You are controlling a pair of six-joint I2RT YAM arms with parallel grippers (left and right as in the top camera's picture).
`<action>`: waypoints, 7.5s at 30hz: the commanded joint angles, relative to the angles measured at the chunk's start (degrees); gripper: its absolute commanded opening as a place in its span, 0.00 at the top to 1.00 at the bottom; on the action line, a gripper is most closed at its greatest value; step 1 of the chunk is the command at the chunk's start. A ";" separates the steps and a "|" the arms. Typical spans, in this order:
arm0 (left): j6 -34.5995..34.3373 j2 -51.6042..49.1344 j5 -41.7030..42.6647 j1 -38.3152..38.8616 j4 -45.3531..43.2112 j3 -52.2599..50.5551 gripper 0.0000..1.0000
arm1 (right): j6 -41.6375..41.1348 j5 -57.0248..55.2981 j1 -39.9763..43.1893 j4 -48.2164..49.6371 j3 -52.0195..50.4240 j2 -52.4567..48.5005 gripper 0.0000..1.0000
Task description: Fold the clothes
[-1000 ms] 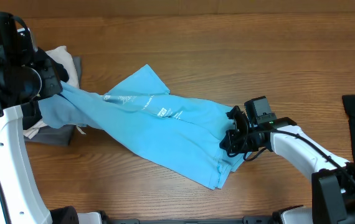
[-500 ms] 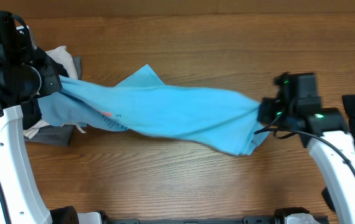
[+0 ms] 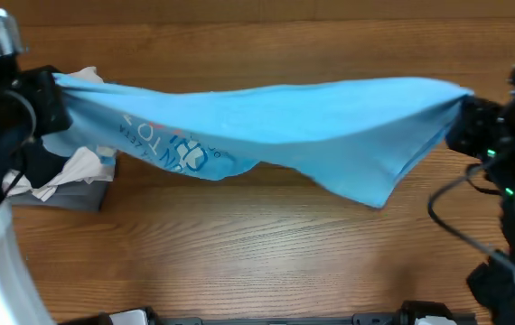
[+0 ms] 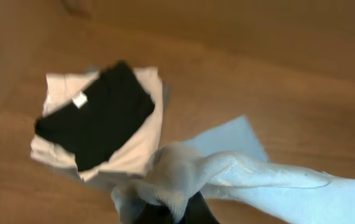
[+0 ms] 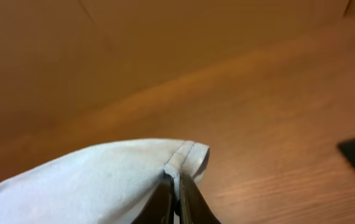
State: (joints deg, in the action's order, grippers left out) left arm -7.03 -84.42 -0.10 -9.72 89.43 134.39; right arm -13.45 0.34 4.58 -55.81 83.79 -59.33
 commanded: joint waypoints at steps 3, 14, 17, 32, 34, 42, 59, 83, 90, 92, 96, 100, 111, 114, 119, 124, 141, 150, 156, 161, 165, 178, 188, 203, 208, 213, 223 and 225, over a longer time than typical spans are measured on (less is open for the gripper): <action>1.84 6.32 1.68 0.37 -2.05 4.96 0.96 | 1.49 -5.97 0.70 -3.45 11.72 2.62 0.96; 3.85 15.93 -0.31 0.37 -9.88 6.49 0.96 | 1.44 -6.78 0.70 -7.69 29.68 2.75 0.96; 3.78 14.93 -0.28 0.37 -9.51 6.27 0.96 | 1.42 -6.75 0.70 -8.04 29.75 2.49 0.96; 7.10 -3.02 12.39 0.37 -11.04 6.29 0.96 | 0.79 -3.41 0.70 -6.95 29.44 -13.75 0.96; 8.39 -4.24 14.62 0.37 -11.10 6.29 0.96 | 0.81 -3.43 0.70 -6.73 29.44 -14.88 0.96; 9.51 -1.79 15.52 0.37 -16.85 10.19 0.96 | 0.81 -4.55 0.70 -2.43 31.26 -12.33 0.96; 11.30 9.14 12.70 0.37 -11.78 16.96 0.96 | 0.81 -6.75 0.70 -6.34 32.98 -3.08 0.96; 10.58 0.70 15.23 0.37 -26.88 14.95 0.96 | 0.31 -3.58 0.70 5.18 32.98 -11.43 0.96; 6.84 4.02 15.17 0.37 -33.66 16.15 0.96 | 1.95 -4.90 0.70 9.49 32.98 -9.35 0.96; 7.30 5.16 15.17 0.37 -32.74 16.15 0.96 | 1.97 -5.03 0.70 8.37 32.98 -8.41 0.96; 8.28 7.80 14.64 0.37 -29.53 16.15 0.96 | 1.97 -5.42 0.70 6.40 32.98 -6.05 0.96; 8.37 10.19 11.10 0.37 -27.12 16.15 0.96 | 1.95 -5.38 0.70 5.25 32.98 -4.24 0.96; 8.35 12.44 1.44 0.37 -24.02 15.45 0.96 | 1.20 -3.02 0.70 -1.42 32.85 -3.50 0.96; 8.33 10.34 1.20 0.37 -23.10 13.44 0.96 | 1.22 -1.44 0.70 -1.84 32.85 -5.22 0.96; 8.07 2.78 8.83 0.37 -22.38 10.21 0.96 | 1.22 1.57 0.70 -1.53 32.85 -11.58 0.96; 6.38 -7.48 13.20 0.37 -26.58 10.19 0.96 | 1.22 3.69 0.70 3.19 32.85 -21.46 0.96; 3.08 -9.75 15.19 0.39 -37.35 14.97 0.96 | 5.31 14.49 13.84 11.91 35.87 -25.00 0.96; 9.75 -17.66 15.23 0.39 -4.52 14.82 0.96 | 13.42 18.01 13.88 -8.07 33.44 -31.08 0.96; 12.96 -27.54 16.20 0.96 7.37 10.71 0.95 | 16.94 17.77 13.77 -17.51 22.14 -37.94 0.96; 14.99 -30.60 18.56 2.38 7.39 0.04 0.94 | 16.87 17.79 13.77 -17.84 10.40 -39.82 0.96; 15.19 -29.99 17.57 2.80 7.39 -8.39 0.94 | 15.32 17.77 13.81 -19.67 4.98 -39.80 0.94; 14.67 -19.58 17.25 3.32 7.41 -32.26 0.62 | 7.85 9.33 14.91 -21.86 -0.55 -39.80 0.40; 11.28 -17.14 11.93 3.34 4.85 -33.46 0.59 | 4.61 13.51 14.95 -11.58 -6.71 -39.80 0.34; 4.46 -0.90 6.29 3.37 6.82 -35.52 0.55 | 8.96 18.78 14.95 -17.38 -9.84 -26.56 0.32; 4.00 5.31 7.52 4.00 0.85 -45.79 0.51 | 5.07 15.78 14.95 -12.22 -14.49 -19.02 0.26; 4.00 5.66 16.39 6.84 -15.98 -64.32 0.50 | -1.86 15.54 14.95 -1.88 -24.09 -19.12 0.23; 0.98 -4.74 17.35 8.68 -38.32 -76.81 0.56 | -1.57 19.12 14.95 1.84 -28.13 -20.31 0.25; 0.85 -6.67 15.91 8.98 -38.21 -76.87 0.58 | -1.60 19.06 14.95 2.14 -28.13 -20.31 0.25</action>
State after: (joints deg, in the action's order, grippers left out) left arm -4.64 -89.17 15.27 -1.32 51.16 57.56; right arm -14.50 18.70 19.42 -54.11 55.37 -80.31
